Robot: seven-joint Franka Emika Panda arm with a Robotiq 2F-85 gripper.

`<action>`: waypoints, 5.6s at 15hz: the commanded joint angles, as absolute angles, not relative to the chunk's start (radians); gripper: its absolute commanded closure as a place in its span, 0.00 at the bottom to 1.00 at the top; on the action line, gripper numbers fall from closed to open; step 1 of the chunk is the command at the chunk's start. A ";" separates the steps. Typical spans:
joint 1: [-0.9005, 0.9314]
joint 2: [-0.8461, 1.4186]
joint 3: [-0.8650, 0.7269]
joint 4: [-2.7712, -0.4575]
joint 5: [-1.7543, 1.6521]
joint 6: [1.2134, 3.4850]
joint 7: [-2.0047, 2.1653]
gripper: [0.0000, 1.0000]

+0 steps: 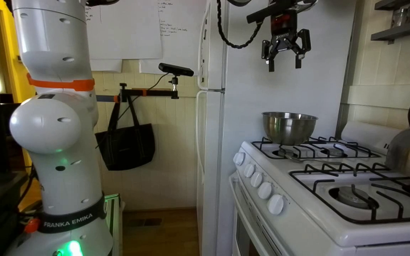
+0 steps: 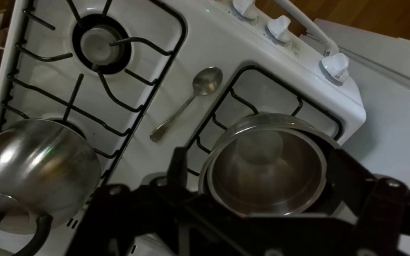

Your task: Shift the small bowl to the right side of the stove

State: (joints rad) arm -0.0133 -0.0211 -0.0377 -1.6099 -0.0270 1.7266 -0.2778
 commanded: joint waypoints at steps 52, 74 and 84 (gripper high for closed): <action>0.053 0.654 0.064 -1.086 0.080 1.699 -0.130 0.00; 0.127 0.672 0.041 -0.987 -0.034 1.572 -0.010 0.98; 0.208 0.629 -0.003 -0.979 -0.178 1.533 0.137 0.97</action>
State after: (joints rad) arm 0.1766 0.6522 0.0233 -0.9834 -0.1242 1.5610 0.0856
